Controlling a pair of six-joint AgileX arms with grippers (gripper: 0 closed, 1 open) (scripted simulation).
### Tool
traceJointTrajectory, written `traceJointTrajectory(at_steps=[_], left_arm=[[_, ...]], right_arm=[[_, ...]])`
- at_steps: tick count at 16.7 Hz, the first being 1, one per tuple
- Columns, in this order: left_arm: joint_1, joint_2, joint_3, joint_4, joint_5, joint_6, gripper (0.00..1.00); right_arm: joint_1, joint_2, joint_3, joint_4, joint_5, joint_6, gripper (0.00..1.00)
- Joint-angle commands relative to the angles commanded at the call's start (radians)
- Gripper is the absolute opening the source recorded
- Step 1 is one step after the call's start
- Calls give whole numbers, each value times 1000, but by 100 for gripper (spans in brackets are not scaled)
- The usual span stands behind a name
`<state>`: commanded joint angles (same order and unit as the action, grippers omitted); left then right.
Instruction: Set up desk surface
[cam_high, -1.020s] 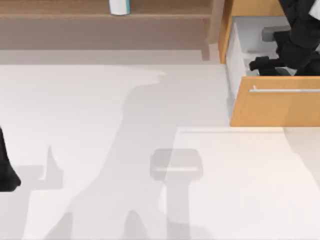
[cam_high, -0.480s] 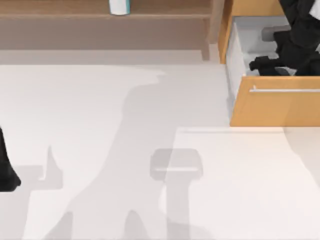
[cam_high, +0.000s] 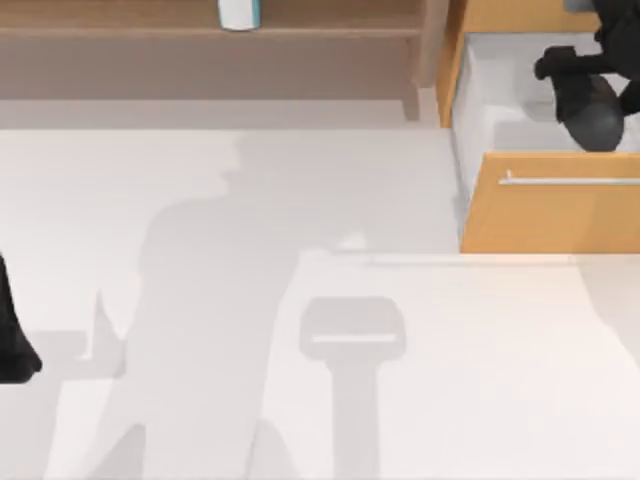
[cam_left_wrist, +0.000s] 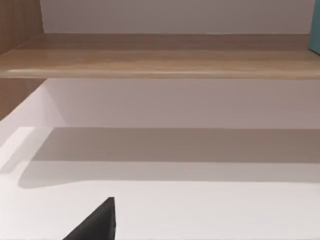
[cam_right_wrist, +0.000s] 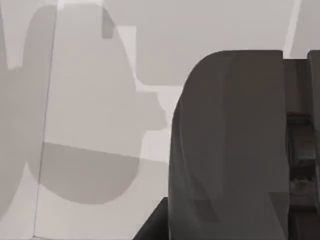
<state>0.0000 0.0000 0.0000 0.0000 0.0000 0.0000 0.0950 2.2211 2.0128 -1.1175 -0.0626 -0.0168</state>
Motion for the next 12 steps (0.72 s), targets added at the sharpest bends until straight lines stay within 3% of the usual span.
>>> traceJointTrajectory(at_steps=[12], left_arm=[[0, 0, 0, 0, 0, 0, 100]], right_arm=[[-411, -328, -382, 226, -87, -235, 0]])
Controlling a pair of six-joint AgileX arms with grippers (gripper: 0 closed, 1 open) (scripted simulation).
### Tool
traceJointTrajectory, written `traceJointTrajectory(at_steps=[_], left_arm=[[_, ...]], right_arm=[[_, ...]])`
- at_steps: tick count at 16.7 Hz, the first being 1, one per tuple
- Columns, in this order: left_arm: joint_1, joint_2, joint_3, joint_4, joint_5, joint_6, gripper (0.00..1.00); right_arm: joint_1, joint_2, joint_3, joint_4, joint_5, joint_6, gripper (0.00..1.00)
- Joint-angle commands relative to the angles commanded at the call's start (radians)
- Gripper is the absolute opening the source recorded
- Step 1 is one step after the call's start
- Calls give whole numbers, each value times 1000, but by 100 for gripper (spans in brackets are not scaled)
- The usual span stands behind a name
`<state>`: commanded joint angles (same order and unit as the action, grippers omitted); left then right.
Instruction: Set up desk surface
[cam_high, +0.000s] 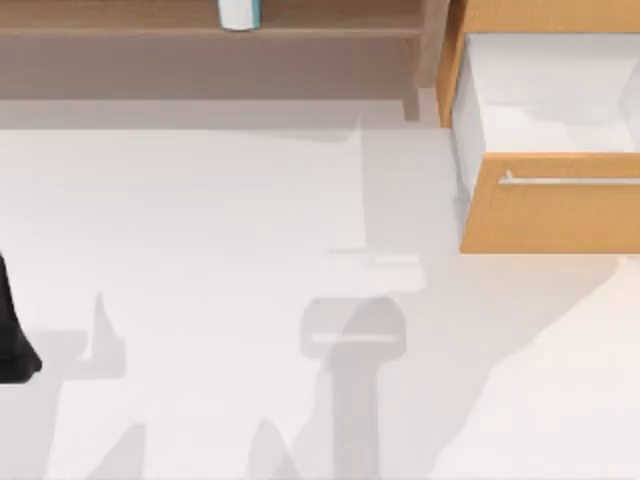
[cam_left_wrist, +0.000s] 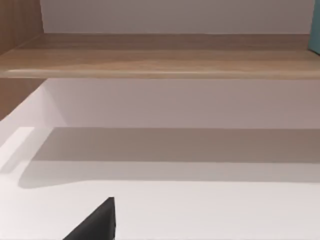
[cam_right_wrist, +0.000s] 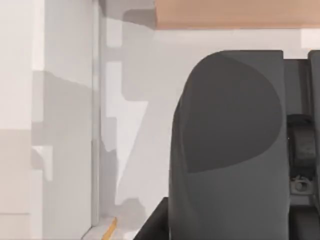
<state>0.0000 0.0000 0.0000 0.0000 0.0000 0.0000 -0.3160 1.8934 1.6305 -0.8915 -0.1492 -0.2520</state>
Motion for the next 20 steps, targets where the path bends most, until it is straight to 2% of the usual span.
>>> traceJointTrajectory(at_steps=[5, 9, 13, 20], left_arm=[[0, 0, 0, 0, 0, 0, 100], [0, 0, 0, 0, 0, 0, 100], [0, 0, 0, 0, 0, 0, 100], [0, 0, 0, 0, 0, 0, 100]], right_arm=[[-181, -19, -233, 73, 21, -170, 0], [-266, -15, -370, 89, 61, -285, 0], [-297, -10, -429, 86, 90, -338, 0], [-292, -13, -427, 86, 88, -335, 0]])
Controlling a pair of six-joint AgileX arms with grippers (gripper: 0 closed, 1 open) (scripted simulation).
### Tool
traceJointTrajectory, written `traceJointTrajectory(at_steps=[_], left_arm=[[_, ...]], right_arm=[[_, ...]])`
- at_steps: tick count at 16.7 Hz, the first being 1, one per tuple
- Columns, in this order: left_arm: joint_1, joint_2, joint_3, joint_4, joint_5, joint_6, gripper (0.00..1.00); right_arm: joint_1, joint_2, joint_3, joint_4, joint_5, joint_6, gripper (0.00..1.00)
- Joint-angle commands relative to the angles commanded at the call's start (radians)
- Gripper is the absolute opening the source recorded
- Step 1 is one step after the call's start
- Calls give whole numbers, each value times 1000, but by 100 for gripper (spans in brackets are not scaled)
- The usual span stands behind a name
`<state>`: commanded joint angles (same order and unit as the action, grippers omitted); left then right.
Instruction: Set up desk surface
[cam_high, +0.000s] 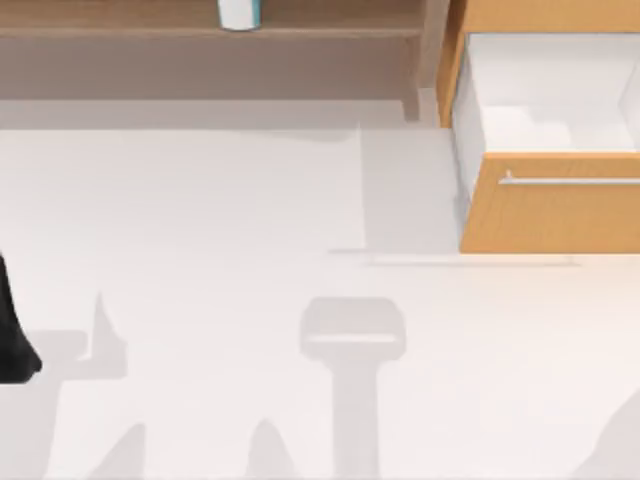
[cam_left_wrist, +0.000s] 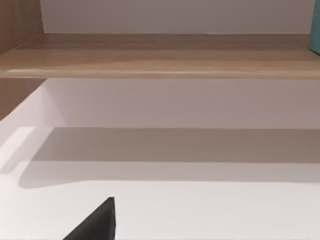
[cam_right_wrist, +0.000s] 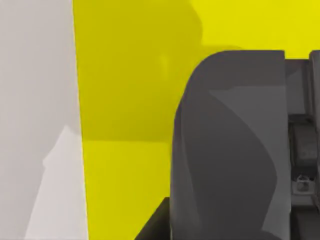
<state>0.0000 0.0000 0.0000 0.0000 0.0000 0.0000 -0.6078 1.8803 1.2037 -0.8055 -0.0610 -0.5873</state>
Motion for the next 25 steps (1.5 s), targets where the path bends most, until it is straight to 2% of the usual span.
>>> traceJointTrajectory(at_steps=[25], left_arm=[[0, 0, 0, 0, 0, 0, 100]], right_arm=[[-3, 23, -20, 37, 2, -1, 0]])
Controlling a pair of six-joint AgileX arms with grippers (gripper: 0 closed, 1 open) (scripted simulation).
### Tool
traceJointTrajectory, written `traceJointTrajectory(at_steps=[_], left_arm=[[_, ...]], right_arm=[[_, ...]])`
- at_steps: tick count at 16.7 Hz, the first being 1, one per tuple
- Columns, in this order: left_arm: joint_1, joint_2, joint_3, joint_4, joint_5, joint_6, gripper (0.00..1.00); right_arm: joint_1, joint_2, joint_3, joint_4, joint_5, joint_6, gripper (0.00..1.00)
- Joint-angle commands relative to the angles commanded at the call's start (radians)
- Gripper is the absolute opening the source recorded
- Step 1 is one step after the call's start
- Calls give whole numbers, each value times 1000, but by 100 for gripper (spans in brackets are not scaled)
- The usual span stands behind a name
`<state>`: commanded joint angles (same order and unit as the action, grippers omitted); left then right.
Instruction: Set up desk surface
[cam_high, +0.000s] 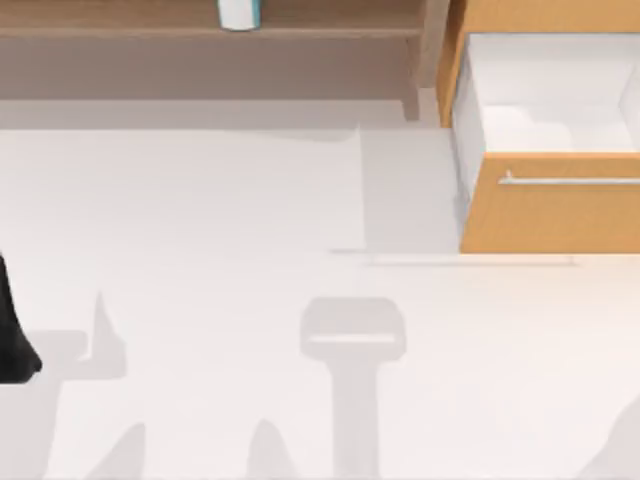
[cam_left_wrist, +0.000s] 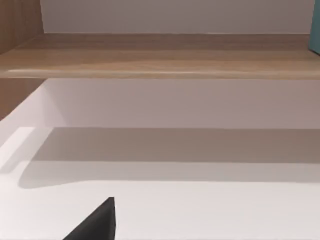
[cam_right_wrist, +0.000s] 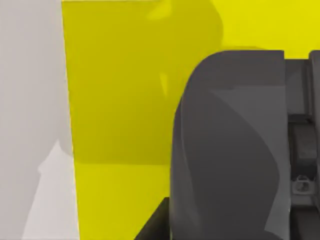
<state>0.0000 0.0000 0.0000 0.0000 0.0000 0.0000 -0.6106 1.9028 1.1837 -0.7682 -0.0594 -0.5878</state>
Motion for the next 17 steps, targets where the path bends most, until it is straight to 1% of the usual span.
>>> traceJointTrajectory(at_steps=[1, 14, 15, 17], left_arm=[[0, 0, 0, 0, 0, 0, 100], [0, 0, 0, 0, 0, 0, 100], [0, 0, 0, 0, 0, 0, 100], [0, 0, 0, 0, 0, 0, 100]], right_arm=[[0, 0, 0, 0, 0, 0, 0], [0, 0, 0, 0, 0, 0, 98], [0, 0, 0, 0, 0, 0, 100], [0, 0, 0, 0, 0, 0, 100]])
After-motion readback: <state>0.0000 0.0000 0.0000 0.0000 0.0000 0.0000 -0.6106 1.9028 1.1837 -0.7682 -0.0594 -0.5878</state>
